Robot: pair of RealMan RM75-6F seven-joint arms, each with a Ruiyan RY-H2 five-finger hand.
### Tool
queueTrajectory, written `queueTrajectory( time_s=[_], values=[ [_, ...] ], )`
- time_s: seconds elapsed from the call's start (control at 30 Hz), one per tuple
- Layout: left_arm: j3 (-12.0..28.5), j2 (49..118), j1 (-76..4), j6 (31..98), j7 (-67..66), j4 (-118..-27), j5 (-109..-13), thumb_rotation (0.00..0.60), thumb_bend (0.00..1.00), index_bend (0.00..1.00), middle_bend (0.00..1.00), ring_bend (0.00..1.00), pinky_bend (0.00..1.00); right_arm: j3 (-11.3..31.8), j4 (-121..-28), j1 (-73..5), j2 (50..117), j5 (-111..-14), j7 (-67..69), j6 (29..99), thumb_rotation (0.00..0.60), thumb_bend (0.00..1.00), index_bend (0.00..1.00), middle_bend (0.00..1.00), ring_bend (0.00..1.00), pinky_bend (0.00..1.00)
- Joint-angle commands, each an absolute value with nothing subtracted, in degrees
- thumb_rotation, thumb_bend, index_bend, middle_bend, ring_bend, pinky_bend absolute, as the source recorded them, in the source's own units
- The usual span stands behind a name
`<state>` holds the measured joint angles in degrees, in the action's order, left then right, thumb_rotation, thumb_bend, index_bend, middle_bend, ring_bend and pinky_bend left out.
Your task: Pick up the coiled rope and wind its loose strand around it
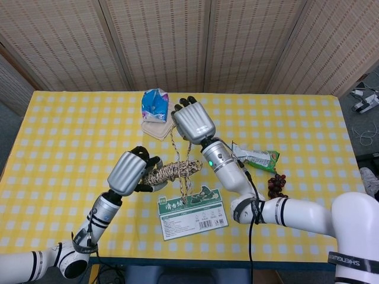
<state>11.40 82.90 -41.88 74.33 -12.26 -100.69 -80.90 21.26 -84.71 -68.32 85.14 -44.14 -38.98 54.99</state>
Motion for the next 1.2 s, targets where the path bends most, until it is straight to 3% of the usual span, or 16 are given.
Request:
queueTrajectory(
  time_s=[0.03, 0.3, 0.77, 1.2],
  values=[
    [12.5, 82.4, -40.9, 75.6, -8.8, -100.2, -81.9, 0.485, 0.23, 0.74, 0.84, 0.67, 0.39, 20.1, -82.3, -67.7, 86.0, -44.3, -37.0, 54.2, 0.600, 0.41, 0.65, 0.39, 0.23, 0.22],
    [15.2, 80.6, -39.2, 77.2, -1.6, -100.7, -80.7, 0.442, 0.23, 0.74, 0.84, 0.67, 0.39, 17.2, -77.3, -64.9, 87.8, -49.2, -29.9, 52.9, 0.600, 0.41, 0.65, 0.39, 0.23, 0.22],
    [20.7, 78.2, -38.3, 75.2, 1.4, -100.9, -71.7, 0.418, 0.23, 0.74, 0.84, 0.67, 0.39, 11.0, -75.0, -61.7, 90.8, -59.4, -25.8, 51.9, 0.600, 0.41, 0.65, 0.39, 0.23, 0.22],
    [23.0, 79.5, -40.8, 75.2, -18.7, -96.2, -59.0, 0.390, 0.23, 0.74, 0.85, 0.68, 0.41, 9.8, -84.6, -62.1, 88.1, -65.4, -32.6, 53.4, 0.600, 0.41, 0.65, 0.40, 0.23, 0.22]
  ],
)
